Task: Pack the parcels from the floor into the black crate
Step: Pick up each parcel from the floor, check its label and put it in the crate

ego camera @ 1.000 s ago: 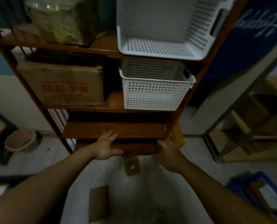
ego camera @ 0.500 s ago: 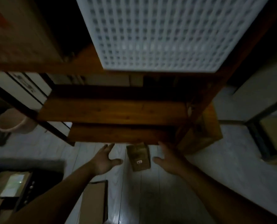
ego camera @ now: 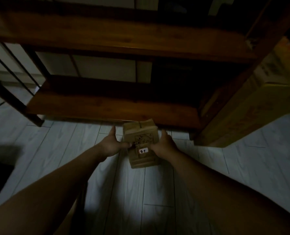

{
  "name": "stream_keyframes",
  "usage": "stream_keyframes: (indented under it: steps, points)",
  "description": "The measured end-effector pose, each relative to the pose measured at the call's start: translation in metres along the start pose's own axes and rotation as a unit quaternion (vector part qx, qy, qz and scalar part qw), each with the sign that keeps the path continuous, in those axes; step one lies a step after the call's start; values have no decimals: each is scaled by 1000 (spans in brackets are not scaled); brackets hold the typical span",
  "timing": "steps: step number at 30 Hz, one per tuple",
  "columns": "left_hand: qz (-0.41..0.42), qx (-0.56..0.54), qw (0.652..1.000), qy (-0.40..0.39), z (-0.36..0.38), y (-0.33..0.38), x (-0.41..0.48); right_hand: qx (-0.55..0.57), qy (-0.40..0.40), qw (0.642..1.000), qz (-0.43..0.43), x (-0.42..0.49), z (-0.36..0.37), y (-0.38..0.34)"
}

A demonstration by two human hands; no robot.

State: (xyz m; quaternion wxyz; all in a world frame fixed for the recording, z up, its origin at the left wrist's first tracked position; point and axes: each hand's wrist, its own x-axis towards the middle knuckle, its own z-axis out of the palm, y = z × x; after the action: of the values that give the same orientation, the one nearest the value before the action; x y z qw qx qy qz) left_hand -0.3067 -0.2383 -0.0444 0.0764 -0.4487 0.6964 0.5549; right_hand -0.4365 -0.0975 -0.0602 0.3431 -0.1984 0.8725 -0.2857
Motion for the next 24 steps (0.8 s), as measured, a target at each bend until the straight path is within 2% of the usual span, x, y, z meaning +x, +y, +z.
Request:
stream_keyframes:
  steps: [4,9,12,15,18,21,24]
  points:
    - [-21,-10,1000,-5,7,6,-6,-11,-6,1000,14,-3,1,4]
    - [-28,-22,999,-20,7,8,-3,30,-15,999,25,4,-10,4]
    - [-24,-63,997,-45,11,6,5,45,-70,997,0,13,-6,2]
    - [6,-95,995,-40,14,11,-2,56,-45,997,-22,7,0,-10]
    - [19,-107,994,-8,-2,29,-34,37,2,999,-30,-26,-15,-36]
    - [19,-61,998,22,-37,65,-92,16,3,1000,-20,-82,-51,-84]
    - [6,-87,996,12,-87,119,-163,24,-4,1000,-19,-140,-101,-148]
